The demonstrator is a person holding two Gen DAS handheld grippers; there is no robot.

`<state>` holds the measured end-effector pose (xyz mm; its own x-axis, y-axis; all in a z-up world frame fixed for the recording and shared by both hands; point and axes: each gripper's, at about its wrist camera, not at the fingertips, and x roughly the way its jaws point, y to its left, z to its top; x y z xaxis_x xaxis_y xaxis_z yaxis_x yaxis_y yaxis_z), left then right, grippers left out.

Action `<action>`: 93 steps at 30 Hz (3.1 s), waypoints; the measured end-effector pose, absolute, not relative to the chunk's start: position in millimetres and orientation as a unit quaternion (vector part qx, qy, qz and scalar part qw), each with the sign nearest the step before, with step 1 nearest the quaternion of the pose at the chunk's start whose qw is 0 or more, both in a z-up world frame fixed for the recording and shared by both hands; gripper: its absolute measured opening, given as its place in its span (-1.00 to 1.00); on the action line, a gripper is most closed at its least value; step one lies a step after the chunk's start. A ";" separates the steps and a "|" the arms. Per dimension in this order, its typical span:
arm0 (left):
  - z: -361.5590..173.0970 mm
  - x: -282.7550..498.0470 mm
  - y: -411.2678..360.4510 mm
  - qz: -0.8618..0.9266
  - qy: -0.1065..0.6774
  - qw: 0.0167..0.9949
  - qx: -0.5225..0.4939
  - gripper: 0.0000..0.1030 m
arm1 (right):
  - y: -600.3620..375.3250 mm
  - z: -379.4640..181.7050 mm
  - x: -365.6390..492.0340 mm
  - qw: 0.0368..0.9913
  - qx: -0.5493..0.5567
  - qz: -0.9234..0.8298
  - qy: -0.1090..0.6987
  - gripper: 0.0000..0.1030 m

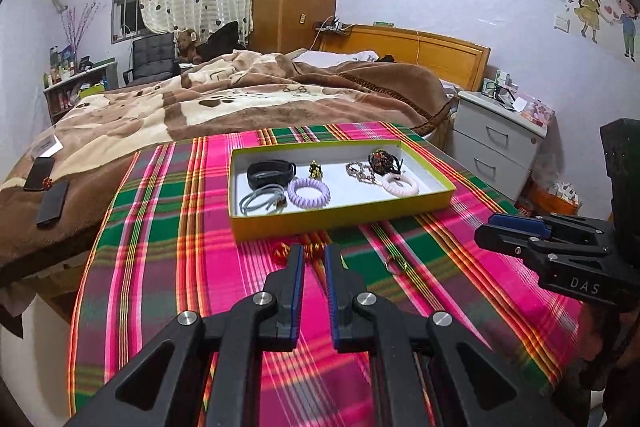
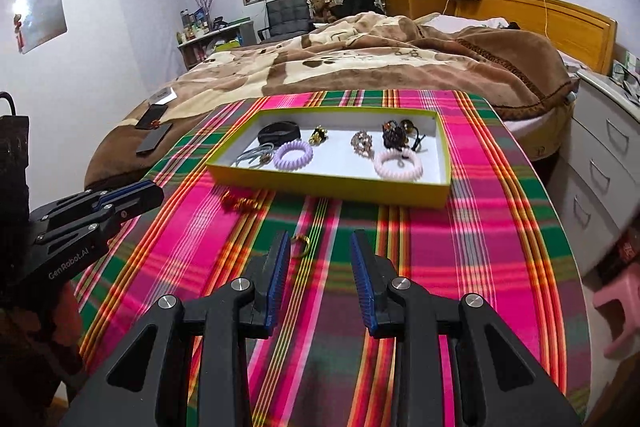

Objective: Organize jewelry
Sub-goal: 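Withdraw both grippers from the box toward the last jewelry, then reach the left gripper to the red beaded bracelet while the right gripper grasps the gold ring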

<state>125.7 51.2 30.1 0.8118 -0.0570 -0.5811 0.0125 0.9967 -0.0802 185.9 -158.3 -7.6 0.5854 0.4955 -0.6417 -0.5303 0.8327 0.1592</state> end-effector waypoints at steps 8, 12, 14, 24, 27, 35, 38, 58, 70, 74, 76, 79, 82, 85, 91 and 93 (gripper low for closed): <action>27.0 94.4 47.0 -0.019 0.305 0.952 -0.033 -0.82 | -169.3 -9.6 160.5 0.892 -0.017 0.285 0.352 -0.38; 26.6 85.8 47.2 -0.019 0.306 0.951 -0.035 -0.82 | -171.3 -11.2 153.5 0.891 -0.014 0.285 0.353 -0.38; 26.1 84.2 47.7 -0.018 0.307 0.951 -0.034 -0.82 | -171.2 -11.9 152.2 0.890 -0.015 0.287 0.355 -0.38; 20.2 87.7 52.4 -0.019 0.312 0.949 -0.038 -0.82 | -161.1 -17.7 156.5 0.885 -0.022 0.292 0.362 -0.38; 17.4 92.6 56.0 -0.017 0.316 0.948 -0.039 -0.82 | -157.2 -19.8 160.3 0.884 -0.025 0.293 0.365 -0.38; 15.6 106.0 63.8 -0.017 0.318 0.947 -0.040 -0.66 | -139.9 -27.2 172.5 0.878 -0.040 0.296 0.373 -0.36; 14.9 113.3 67.1 -0.018 0.320 0.946 -0.041 -0.65 | -132.8 -31.4 179.5 0.875 -0.044 0.297 0.379 -0.35; 5.1 156.4 85.9 -0.019 0.345 0.937 -0.050 -0.63 | -87.9 -66.2 221.2 0.848 -0.107 0.286 0.434 -0.35; -7.0 176.3 83.2 -0.039 0.369 0.927 -0.055 -0.53 | -85.2 -66.1 222.1 0.852 -0.123 0.279 0.426 -0.67; -10.7 184.5 78.1 -0.049 0.377 0.923 -0.051 -0.41 | -91.4 -65.4 221.9 0.852 -0.112 0.279 0.428 -0.89; -12.2 189.2 77.2 -0.051 0.380 0.923 -0.048 -0.41 | -94.8 -65.5 221.7 0.852 -0.107 0.280 0.429 -0.89; -13.2 196.7 79.3 -0.051 0.383 0.921 -0.047 -0.41 | -98.2 -64.9 222.4 0.851 -0.097 0.284 0.431 -0.89; -15.3 203.7 81.5 -0.055 0.388 0.919 -0.047 -0.41 | -100.7 -64.7 223.5 0.848 -0.088 0.290 0.435 -0.85; -16.6 211.7 80.3 -0.059 0.391 0.918 -0.038 -0.40 | -100.9 -63.5 223.0 0.850 -0.086 0.292 0.430 -0.46; -17.1 227.4 73.4 -0.090 0.392 0.915 -0.019 -0.37 | -99.0 -62.2 223.1 0.851 -0.088 0.293 0.427 -0.37; -18.7 230.0 69.9 -0.101 0.395 0.913 -0.011 -0.37 | -100.9 -61.7 223.3 0.852 -0.086 0.292 0.427 -0.37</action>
